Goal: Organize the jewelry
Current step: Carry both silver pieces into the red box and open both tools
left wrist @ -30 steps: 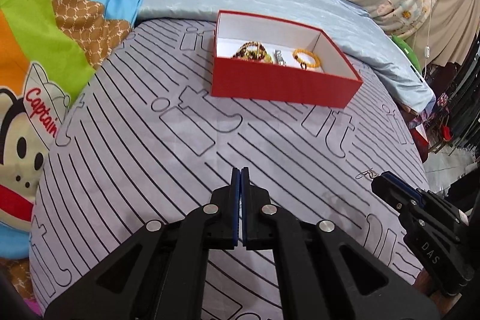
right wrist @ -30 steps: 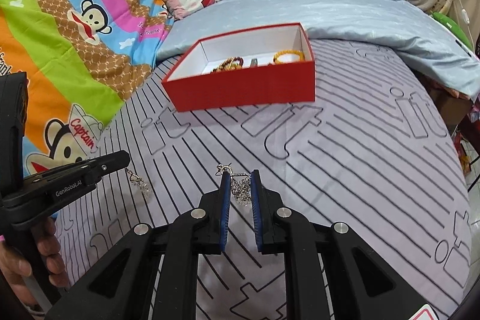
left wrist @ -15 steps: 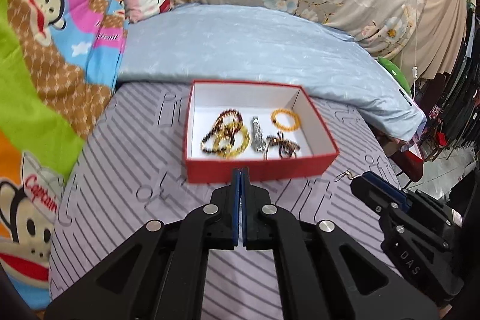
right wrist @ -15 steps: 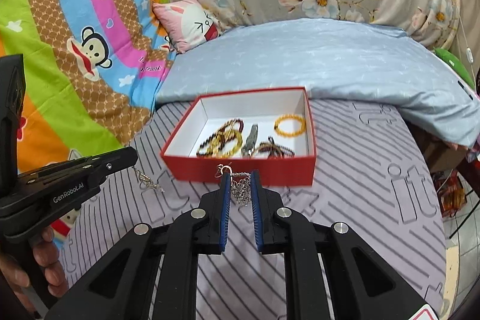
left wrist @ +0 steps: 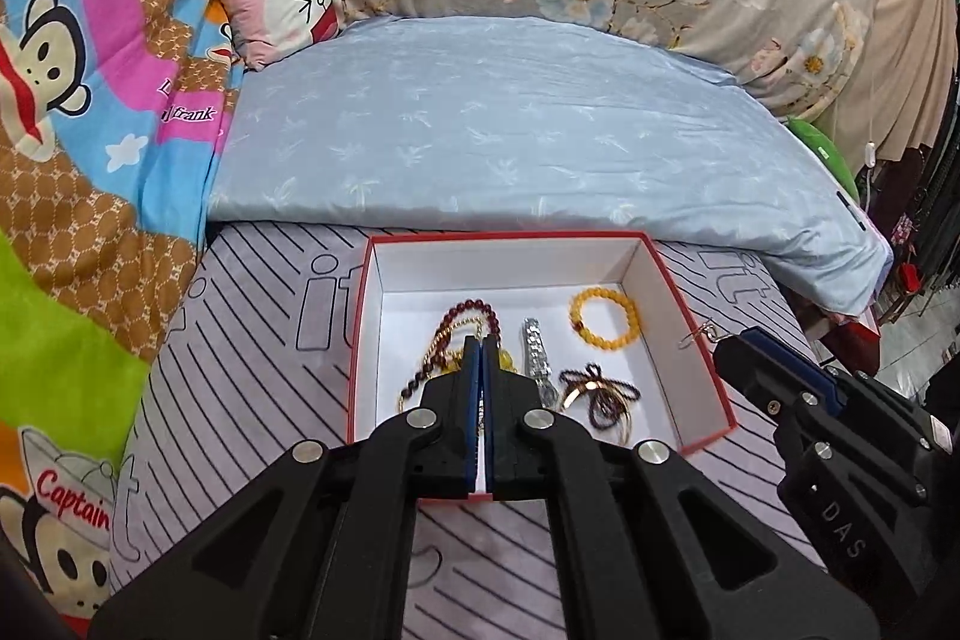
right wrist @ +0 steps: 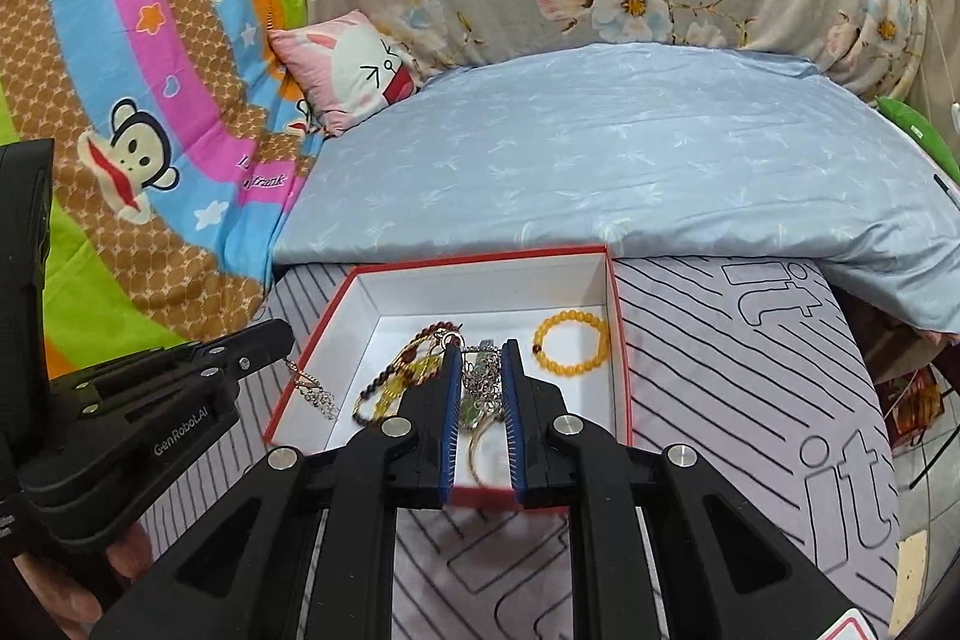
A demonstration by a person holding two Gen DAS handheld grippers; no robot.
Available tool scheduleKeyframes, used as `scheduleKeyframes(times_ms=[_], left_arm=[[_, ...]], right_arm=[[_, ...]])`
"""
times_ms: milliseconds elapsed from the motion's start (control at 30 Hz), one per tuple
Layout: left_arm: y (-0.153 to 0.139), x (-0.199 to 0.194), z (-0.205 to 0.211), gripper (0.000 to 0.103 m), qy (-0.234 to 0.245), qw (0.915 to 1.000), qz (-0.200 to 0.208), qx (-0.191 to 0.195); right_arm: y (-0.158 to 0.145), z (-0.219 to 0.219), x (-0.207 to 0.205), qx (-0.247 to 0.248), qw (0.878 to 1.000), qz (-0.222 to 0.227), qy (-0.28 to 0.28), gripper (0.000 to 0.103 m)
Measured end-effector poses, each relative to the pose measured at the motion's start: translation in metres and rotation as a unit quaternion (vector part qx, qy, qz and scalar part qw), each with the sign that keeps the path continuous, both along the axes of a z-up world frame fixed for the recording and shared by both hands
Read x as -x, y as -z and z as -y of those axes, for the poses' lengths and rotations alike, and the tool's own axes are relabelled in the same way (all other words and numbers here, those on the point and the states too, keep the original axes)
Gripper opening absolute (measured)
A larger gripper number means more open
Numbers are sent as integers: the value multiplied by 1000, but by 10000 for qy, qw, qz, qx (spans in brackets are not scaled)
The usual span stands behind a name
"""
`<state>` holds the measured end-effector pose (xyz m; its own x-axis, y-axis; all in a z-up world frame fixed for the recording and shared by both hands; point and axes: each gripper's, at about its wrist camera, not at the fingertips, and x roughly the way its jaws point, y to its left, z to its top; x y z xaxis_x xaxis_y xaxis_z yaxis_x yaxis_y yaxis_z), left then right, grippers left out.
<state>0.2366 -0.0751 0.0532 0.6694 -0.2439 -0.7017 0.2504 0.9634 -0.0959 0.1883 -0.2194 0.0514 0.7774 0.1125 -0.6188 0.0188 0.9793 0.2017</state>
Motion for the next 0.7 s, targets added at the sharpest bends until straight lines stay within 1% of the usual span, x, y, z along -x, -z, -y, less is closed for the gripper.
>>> scheduleKeyframes(times_ms=[267, 467, 700], left_arm=[[17, -42, 7, 0, -103, 9998, -114, -89], [32, -59, 11, 0, -112, 9996, -216, -162], [47, -67, 14, 0, -120, 9992, -327, -218]], right_arm=[[17, 3, -45, 108, 9998, -188, 19, 13], [32, 2, -61, 138, 9994, -332, 21, 13], [44, -1, -69, 162, 9989, -443, 1, 13]])
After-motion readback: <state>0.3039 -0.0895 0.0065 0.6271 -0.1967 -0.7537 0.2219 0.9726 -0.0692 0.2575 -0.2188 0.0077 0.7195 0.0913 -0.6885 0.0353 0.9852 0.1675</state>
